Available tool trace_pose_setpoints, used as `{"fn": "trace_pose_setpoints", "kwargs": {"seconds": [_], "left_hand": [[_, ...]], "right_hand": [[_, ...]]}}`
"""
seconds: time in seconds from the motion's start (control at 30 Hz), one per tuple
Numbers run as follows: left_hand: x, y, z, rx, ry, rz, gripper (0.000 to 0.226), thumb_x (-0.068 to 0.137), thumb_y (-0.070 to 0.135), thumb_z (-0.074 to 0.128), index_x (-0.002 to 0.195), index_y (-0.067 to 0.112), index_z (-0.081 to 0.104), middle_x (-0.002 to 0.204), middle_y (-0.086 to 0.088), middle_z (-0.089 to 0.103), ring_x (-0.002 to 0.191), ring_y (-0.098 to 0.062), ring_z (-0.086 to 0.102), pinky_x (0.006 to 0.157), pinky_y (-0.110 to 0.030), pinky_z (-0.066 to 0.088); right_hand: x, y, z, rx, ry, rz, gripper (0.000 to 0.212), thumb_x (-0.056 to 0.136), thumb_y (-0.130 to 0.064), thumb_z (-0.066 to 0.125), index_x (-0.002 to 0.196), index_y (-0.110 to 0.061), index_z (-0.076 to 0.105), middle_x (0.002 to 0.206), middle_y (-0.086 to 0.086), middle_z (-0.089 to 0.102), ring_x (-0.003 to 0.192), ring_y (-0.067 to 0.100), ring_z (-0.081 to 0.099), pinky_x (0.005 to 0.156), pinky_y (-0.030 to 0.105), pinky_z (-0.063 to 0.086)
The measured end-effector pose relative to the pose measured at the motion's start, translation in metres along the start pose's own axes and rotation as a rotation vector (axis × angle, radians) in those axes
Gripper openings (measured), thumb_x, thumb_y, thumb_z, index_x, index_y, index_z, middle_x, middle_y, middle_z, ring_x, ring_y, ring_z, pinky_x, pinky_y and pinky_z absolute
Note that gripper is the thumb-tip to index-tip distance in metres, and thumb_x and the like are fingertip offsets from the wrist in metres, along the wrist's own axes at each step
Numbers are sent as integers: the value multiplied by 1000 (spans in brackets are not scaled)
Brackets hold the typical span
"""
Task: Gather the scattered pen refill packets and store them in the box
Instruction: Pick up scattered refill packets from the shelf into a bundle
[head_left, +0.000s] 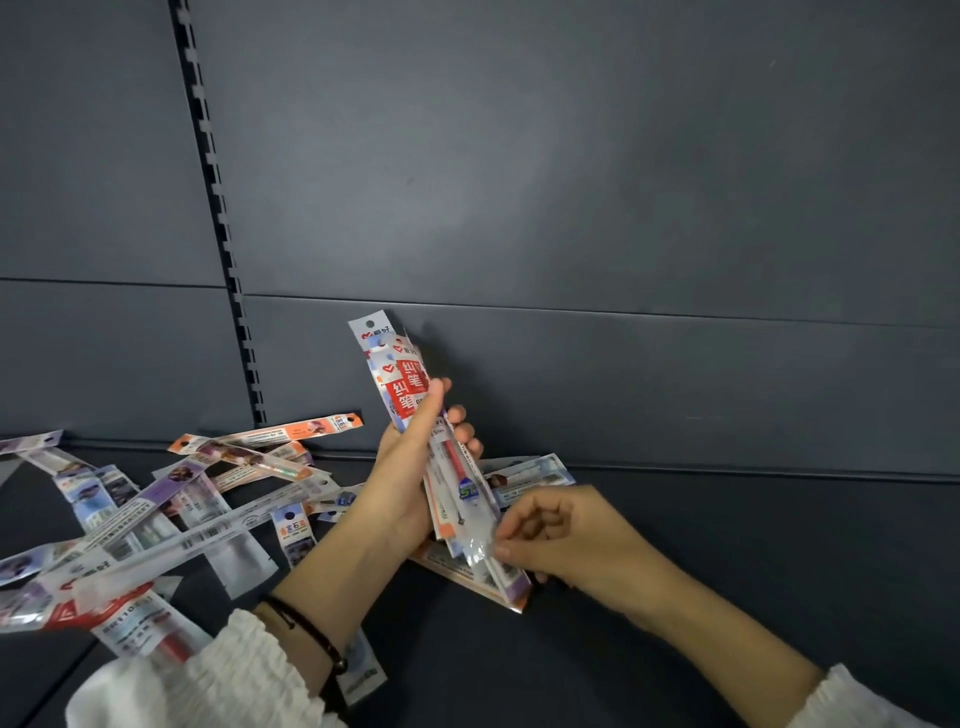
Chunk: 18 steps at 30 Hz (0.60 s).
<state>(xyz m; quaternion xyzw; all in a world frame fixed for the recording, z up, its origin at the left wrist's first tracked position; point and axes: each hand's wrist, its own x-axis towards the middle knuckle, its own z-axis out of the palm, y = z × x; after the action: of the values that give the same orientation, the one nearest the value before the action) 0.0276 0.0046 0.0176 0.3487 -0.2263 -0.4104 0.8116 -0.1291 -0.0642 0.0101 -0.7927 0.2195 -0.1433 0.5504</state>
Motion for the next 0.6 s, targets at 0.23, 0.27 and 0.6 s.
{"fn": "trace_pose_setpoints", "kwargs": {"seconds": [0.23, 0.27, 0.6], "left_hand": [[-2, 3, 8, -4, -37, 156, 18, 83, 19, 65, 99, 19, 59, 67, 3, 50, 53, -7, 47, 56, -22, 46], [-2, 10, 9, 40, -28, 227, 12, 87, 17, 63, 98, 18, 58, 65, 4, 47, 52, -6, 44, 53, -20, 44], [-9, -8, -7, 712, -3, 305, 19, 82, 11, 71, 96, 19, 60, 62, 3, 61, 55, -12, 59, 61, -26, 54]], "right_hand": [[4, 6, 4, 66, 69, -52, 12, 80, -7, 73, 84, -4, 63, 70, 1, 69, 59, 9, 63, 49, 19, 46], [3, 5, 3, 79, 88, -60, 12, 81, -6, 72, 82, -5, 60, 68, 0, 67, 56, 7, 62, 48, 19, 46], [17, 31, -17, -392, 336, -170, 16, 83, -14, 70, 88, -26, 61, 88, -9, 63, 78, 4, 59, 66, 11, 47]]}}
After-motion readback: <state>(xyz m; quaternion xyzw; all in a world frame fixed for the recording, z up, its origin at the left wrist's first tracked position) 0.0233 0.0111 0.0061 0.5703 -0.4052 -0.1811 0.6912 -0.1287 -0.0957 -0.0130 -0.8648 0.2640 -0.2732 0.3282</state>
